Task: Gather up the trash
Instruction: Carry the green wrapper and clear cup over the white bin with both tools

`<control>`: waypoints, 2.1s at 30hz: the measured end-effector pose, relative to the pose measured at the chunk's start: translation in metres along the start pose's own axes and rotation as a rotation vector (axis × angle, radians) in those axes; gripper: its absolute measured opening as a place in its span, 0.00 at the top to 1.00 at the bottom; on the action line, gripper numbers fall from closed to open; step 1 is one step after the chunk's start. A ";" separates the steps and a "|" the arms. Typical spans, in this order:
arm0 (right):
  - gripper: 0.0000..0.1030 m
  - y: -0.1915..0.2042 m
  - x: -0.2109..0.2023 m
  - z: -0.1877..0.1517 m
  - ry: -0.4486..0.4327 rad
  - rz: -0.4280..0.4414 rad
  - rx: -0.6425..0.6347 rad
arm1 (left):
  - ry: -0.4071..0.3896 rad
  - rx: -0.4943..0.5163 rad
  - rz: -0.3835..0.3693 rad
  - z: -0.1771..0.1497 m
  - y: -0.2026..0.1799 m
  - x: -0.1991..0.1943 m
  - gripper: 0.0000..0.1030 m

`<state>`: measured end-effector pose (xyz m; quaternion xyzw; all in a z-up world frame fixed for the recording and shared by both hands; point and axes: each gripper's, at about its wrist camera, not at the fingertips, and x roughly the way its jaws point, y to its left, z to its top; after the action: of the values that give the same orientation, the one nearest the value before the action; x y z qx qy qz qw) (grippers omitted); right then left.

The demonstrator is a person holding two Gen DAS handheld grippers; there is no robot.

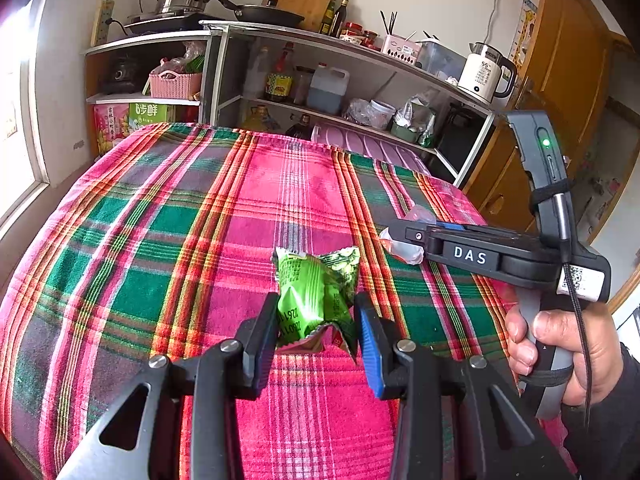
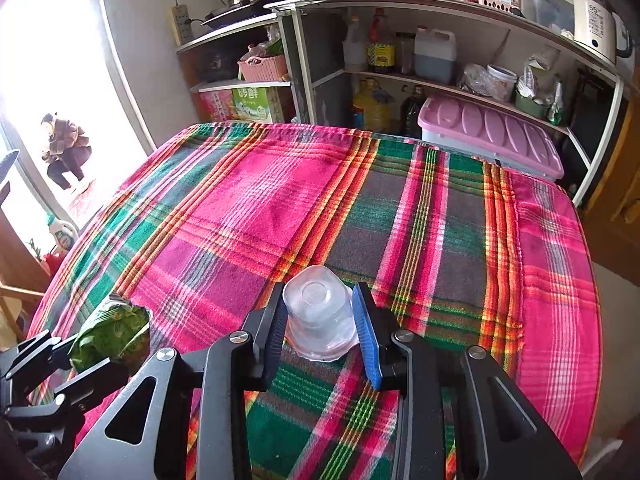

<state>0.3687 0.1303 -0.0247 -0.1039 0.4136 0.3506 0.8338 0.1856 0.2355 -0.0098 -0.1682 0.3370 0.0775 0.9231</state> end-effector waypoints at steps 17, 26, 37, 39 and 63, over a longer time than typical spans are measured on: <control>0.67 0.004 -0.129 -0.066 -0.113 0.012 0.026 | -0.034 0.062 -0.004 -0.017 -0.049 -0.046 0.62; 0.67 -0.010 -0.181 -0.107 -0.157 -0.002 0.068 | -0.051 0.118 -0.033 -0.032 -0.090 -0.072 0.62; 0.67 -0.045 -0.213 -0.155 -0.163 -0.035 0.167 | -0.046 0.189 -0.103 -0.046 -0.138 -0.083 0.62; 0.67 -0.052 -0.219 -0.162 -0.168 -0.043 0.184 | -0.043 0.200 -0.117 -0.047 -0.146 -0.082 0.62; 0.67 -0.153 -0.275 -0.233 -0.215 -0.172 0.392 | 0.030 0.354 -0.283 -0.071 -0.269 -0.051 0.62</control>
<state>0.2141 -0.2268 0.0192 0.0631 0.3720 0.2005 0.9041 0.1733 -0.0420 0.0416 -0.0504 0.3322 -0.1157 0.9347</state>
